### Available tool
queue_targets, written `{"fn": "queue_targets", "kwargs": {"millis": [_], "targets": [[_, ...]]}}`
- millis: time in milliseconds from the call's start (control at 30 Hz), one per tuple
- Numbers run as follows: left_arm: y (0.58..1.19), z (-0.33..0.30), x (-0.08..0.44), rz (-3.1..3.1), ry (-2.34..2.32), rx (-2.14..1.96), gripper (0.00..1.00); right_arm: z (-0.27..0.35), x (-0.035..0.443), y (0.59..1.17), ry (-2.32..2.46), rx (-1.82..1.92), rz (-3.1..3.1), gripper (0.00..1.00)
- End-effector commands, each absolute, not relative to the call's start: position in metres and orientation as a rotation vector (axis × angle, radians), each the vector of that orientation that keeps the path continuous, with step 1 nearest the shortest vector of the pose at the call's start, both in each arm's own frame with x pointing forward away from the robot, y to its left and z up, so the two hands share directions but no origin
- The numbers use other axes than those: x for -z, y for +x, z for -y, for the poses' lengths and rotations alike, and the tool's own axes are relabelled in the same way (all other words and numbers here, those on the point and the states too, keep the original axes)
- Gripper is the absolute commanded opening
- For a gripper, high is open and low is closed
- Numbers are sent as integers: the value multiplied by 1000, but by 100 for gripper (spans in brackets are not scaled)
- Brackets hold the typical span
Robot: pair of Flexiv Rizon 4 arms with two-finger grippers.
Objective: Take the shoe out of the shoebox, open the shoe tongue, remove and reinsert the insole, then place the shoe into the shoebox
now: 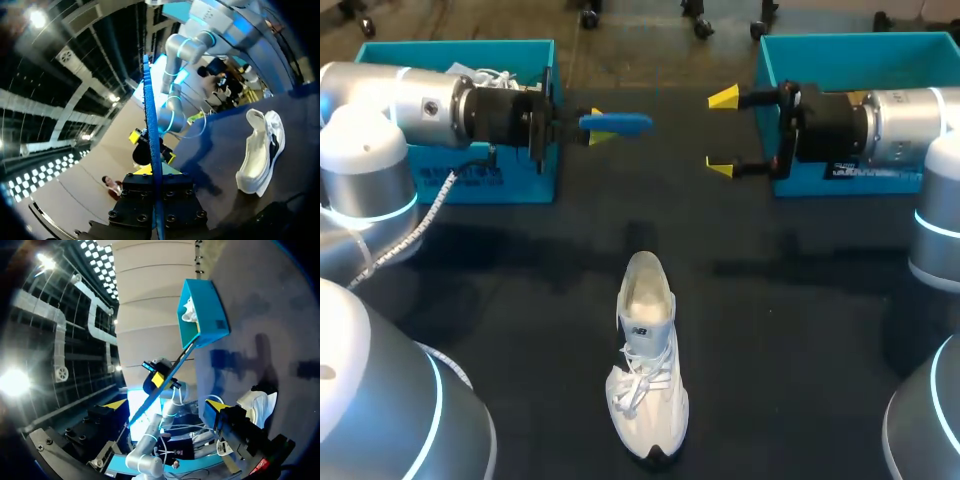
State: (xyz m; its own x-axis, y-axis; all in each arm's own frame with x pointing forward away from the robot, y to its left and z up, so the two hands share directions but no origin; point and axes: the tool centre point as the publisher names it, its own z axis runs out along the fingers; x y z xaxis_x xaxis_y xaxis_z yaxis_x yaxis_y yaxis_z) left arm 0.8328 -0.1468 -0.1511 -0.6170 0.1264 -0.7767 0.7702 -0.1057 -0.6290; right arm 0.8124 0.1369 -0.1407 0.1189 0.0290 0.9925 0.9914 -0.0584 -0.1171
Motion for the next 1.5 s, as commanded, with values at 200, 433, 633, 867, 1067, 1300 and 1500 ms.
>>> {"fn": "queue_targets", "kwargs": {"millis": [200, 433, 633, 867, 1067, 1300, 1500], "targets": [[834, 151, 157, -1157, 1555, 843, 0, -138, 140, 813, -1331, 1145, 1118, 100], [833, 152, 156, -1119, 1552, 889, 0, -138, 140, 813, -1331, 1145, 1118, 100], [830, 154, 157, -1077, 1522, 886, 0, -140, 146, 806, -1307, 1162, 1130, 100], [828, 155, 173, -1075, 1394, 883, 0, -153, 159, 797, -1281, 1174, 1130, 100], [828, 154, 181, -1057, 1314, 880, 0, -163, 163, 792, -1265, 1179, 1144, 100], [832, 151, 184, -1099, 1307, 927, 0, -165, 164, 787, -1272, 1194, 1129, 100], [832, 151, 184, -1099, 1307, 927, 0, -165, 164, 787, -1272, 1194, 1129, 100]]}}
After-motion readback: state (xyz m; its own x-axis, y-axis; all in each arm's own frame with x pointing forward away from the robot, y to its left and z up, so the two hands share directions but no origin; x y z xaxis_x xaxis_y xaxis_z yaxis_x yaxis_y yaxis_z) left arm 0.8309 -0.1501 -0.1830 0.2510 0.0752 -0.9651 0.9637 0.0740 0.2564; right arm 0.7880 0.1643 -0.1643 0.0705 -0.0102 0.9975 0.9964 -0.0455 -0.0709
